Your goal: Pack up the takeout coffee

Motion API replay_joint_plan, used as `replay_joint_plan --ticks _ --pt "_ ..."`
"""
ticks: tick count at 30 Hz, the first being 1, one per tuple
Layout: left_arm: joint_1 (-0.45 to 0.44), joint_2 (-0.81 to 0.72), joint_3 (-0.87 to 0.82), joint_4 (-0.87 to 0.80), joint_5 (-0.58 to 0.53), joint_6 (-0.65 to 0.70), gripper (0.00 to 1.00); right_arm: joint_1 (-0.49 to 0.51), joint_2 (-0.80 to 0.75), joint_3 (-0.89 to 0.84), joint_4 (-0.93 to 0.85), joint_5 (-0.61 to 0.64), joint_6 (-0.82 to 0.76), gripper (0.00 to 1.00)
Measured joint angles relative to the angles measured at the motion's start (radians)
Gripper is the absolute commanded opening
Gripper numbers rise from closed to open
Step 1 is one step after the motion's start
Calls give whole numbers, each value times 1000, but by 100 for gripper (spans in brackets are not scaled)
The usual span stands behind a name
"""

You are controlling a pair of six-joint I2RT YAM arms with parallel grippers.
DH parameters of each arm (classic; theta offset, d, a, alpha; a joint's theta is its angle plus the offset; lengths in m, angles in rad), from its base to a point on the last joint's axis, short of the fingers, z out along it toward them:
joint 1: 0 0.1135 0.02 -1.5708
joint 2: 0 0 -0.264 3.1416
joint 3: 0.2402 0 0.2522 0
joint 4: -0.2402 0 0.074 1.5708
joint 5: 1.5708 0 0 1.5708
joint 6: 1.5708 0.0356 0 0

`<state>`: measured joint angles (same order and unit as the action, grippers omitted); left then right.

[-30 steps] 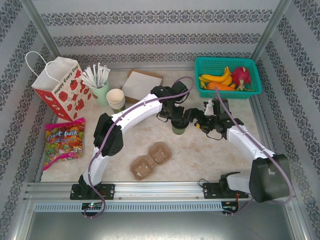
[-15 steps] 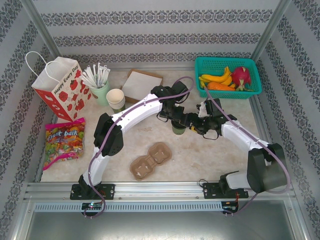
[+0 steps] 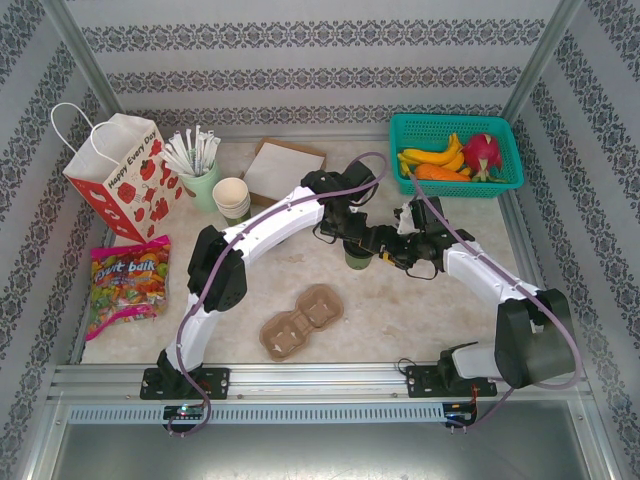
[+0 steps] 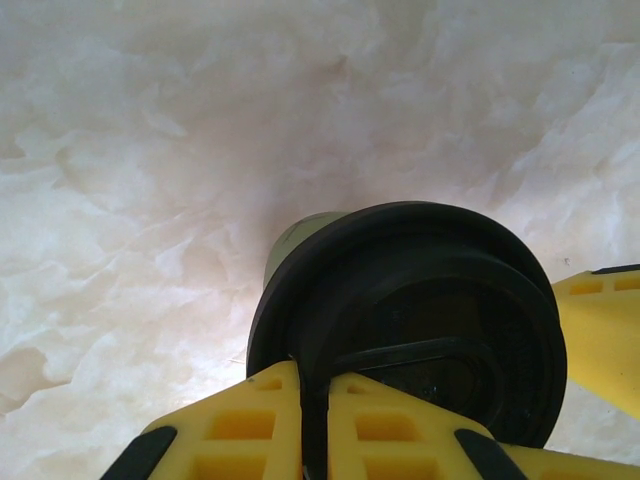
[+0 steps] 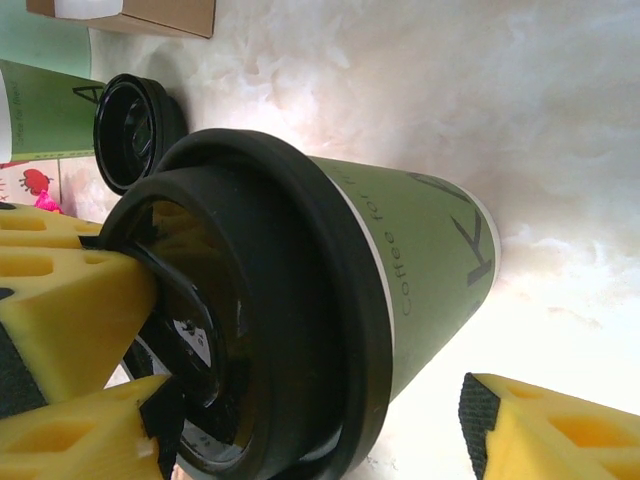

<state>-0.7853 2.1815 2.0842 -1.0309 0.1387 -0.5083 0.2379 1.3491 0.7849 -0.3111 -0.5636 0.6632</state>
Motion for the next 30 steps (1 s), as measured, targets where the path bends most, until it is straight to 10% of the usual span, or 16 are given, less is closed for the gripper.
replay_joint_plan --ticks 30 --pt "27 -62 -8 34 149 -1 20 -7 3 18 -14 23 21 78"
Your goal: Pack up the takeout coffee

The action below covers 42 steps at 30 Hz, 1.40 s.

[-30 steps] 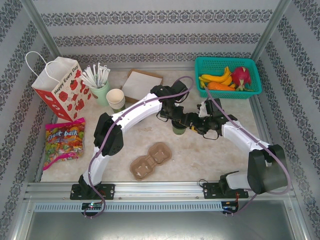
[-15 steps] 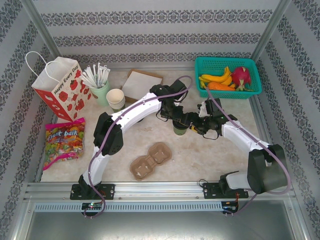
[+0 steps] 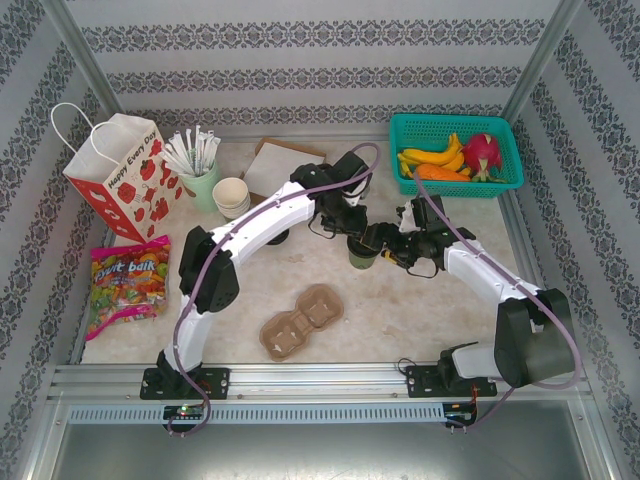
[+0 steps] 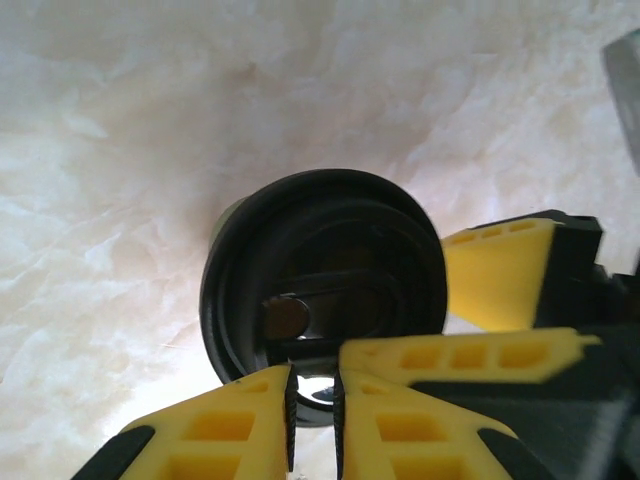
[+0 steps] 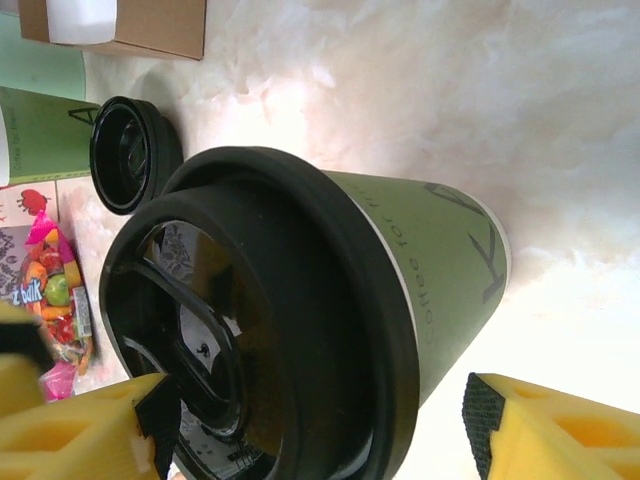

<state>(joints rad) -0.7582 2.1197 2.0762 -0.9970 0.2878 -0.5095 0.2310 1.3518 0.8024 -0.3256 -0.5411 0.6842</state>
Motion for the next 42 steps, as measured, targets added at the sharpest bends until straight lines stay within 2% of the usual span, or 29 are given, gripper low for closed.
replay_joint_plan --ticks 6,12,19,25,34,42 --pt "1 -45 -25 14 -15 -4 26 -13 -5 11 -10 2 -3 81" --pt "14 -178 -189 96 -80 -40 30 -13 -13 45 -27 4 -8 91" --pt "68 -302 -427 229 -170 -136 68 -13 -40 63 -54 41 -26 93" --pt "87 -336 -547 291 -239 -201 100 -13 -46 86 -76 64 -42 98" --pt "92 -328 -565 303 -306 -263 100 28 -45 142 -151 166 -68 98" --pt "93 -256 -565 303 -326 -296 100 66 0 190 -207 242 -89 98"
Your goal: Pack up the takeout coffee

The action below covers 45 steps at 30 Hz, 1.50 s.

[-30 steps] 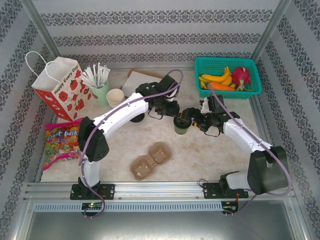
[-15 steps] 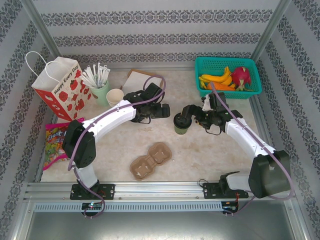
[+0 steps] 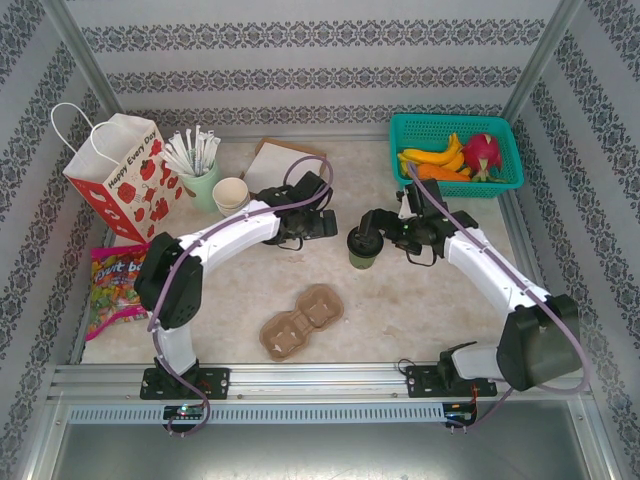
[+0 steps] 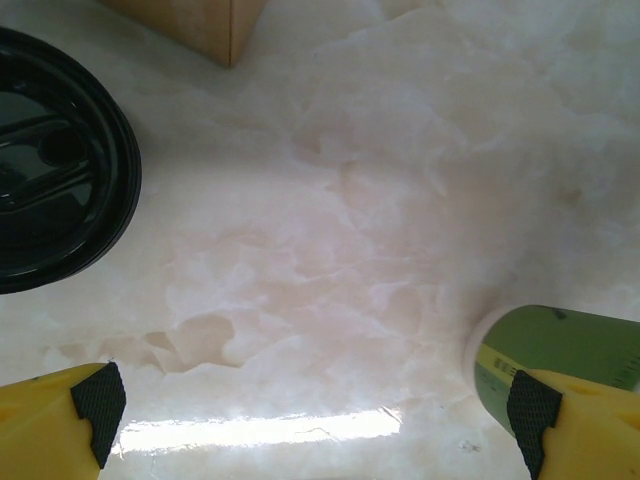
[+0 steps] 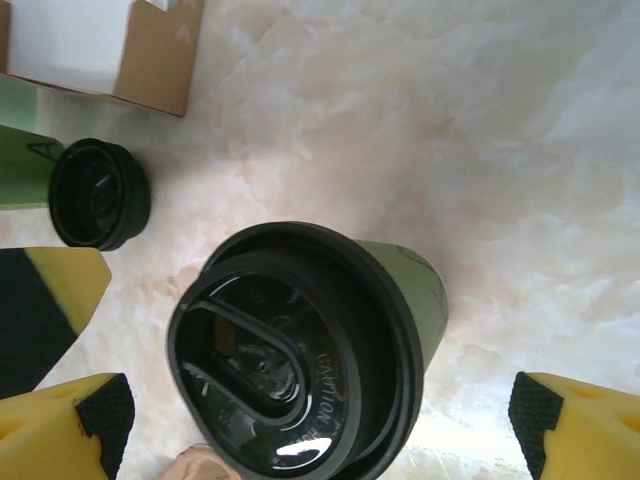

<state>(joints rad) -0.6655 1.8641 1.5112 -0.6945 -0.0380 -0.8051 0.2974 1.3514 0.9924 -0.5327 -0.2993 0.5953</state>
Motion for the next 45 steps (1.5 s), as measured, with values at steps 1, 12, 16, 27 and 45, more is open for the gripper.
replay_joint_plan --ticks 1,12,16,27,45 --pt "0 13 0 0 0 -2 100 2 10 5 -8 5 -1 98" --pt "0 101 58 0 44 -5 100 35 102 83 -55 38 -20 98" --pt "0 111 74 5 65 -5 100 42 125 104 -63 42 -27 98" --pt "0 125 77 5 90 -5 100 74 159 116 -63 21 -43 98" --pt "0 125 71 5 91 -12 100 92 202 106 -58 30 -53 90"
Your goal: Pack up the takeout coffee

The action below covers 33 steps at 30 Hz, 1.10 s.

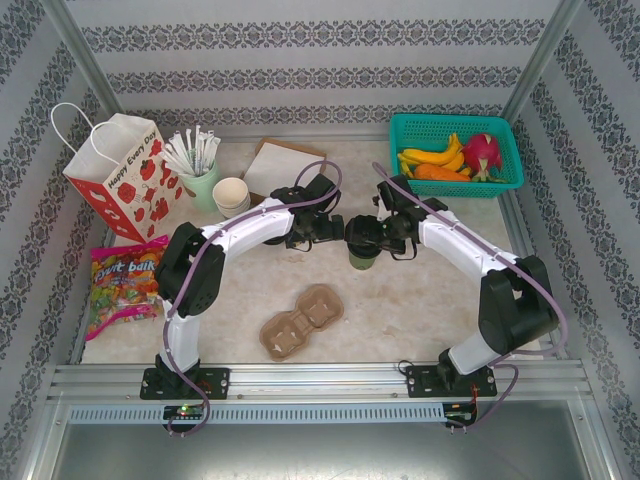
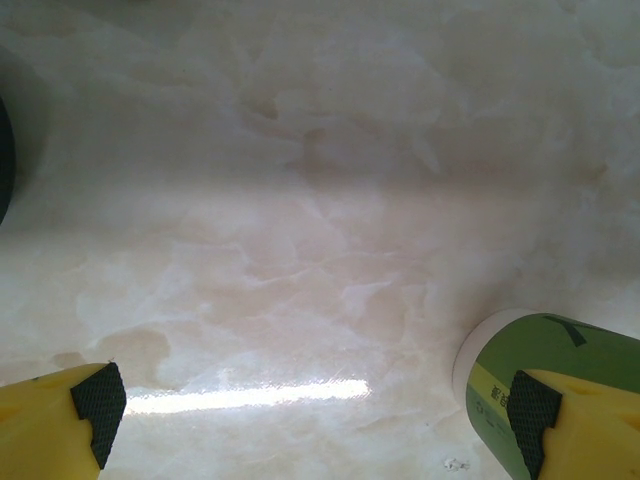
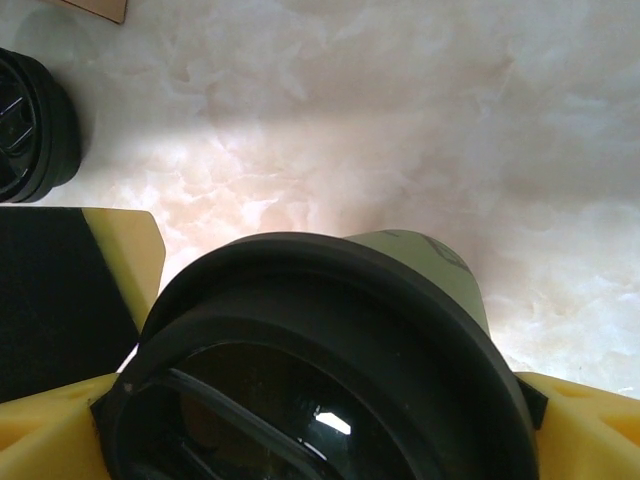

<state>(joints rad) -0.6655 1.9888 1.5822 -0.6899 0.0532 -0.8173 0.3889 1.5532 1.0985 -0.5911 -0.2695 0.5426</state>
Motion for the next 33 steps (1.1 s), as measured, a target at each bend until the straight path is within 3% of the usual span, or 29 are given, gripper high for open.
replay_joint_plan --ticks 7,33 --pt "0 0 -1 0 11 0 100 6 0 -4 11 7 -4 83" --pt "0 -68 -136 93 14 -14 100 35 -19 -50 113 71 -11 73"
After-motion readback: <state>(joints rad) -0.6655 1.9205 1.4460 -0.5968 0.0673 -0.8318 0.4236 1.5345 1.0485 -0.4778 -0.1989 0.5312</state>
